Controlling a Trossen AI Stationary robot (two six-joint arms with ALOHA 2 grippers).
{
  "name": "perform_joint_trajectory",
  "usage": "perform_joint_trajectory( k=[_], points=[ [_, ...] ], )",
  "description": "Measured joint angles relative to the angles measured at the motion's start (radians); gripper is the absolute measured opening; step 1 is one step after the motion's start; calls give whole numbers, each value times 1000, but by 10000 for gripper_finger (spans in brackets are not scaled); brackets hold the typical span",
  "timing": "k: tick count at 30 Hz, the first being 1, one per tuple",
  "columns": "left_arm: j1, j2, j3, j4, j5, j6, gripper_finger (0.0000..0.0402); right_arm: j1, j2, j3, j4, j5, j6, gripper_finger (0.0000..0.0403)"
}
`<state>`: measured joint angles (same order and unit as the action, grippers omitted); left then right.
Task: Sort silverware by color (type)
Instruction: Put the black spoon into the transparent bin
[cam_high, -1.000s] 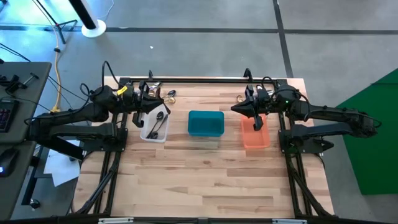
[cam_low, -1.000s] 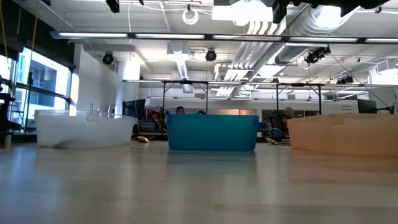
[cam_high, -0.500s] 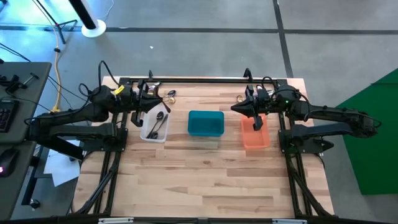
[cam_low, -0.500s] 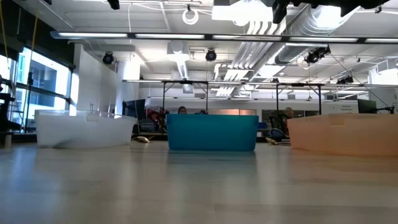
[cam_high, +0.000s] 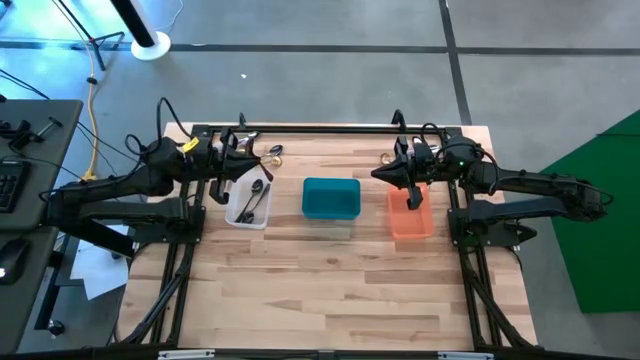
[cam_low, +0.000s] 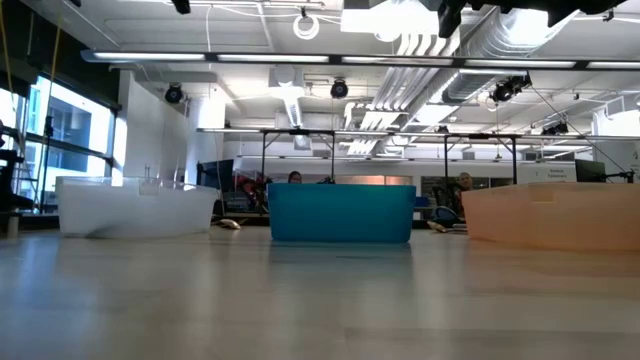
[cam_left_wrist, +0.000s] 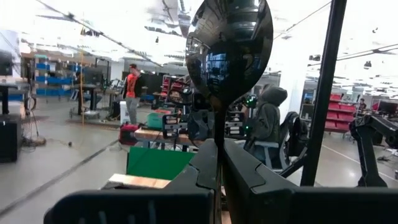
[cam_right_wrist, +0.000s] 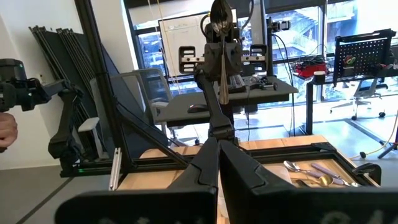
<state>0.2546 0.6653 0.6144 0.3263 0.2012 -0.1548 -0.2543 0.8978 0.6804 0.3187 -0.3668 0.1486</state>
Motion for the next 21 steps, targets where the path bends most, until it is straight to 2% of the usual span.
perform_joint_trajectory(
  k=[21],
  points=[
    [0,-39,0,-88,-1,-17,0,0,0,0,0,0,0,0]
  ],
)
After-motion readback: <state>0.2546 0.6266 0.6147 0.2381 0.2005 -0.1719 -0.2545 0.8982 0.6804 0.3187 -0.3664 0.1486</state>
